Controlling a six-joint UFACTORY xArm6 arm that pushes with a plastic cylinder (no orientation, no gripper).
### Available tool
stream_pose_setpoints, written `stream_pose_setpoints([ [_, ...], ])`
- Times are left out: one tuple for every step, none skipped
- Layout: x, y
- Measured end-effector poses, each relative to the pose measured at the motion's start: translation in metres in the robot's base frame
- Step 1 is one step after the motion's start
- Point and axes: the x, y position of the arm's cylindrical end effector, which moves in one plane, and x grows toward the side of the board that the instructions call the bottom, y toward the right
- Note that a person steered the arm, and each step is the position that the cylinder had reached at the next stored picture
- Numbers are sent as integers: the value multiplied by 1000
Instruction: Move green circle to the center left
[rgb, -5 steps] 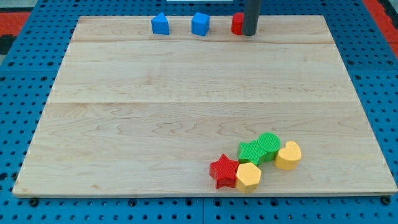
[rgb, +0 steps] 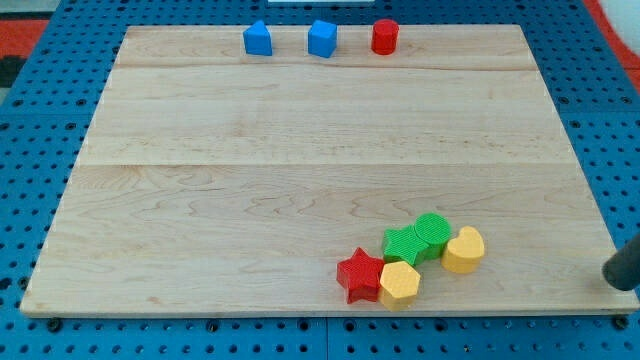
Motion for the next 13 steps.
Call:
stream_pose_setpoints([
  [0, -8],
  [2, -33],
  [-10, -82],
  [-29, -139],
  [-60, -201],
  [-92, -223],
  [-111, -229],
  [-136, -209],
  [-183, -280],
  [-168, -342],
  [-130, -301],
  [-132, -370],
  [-185, -436],
])
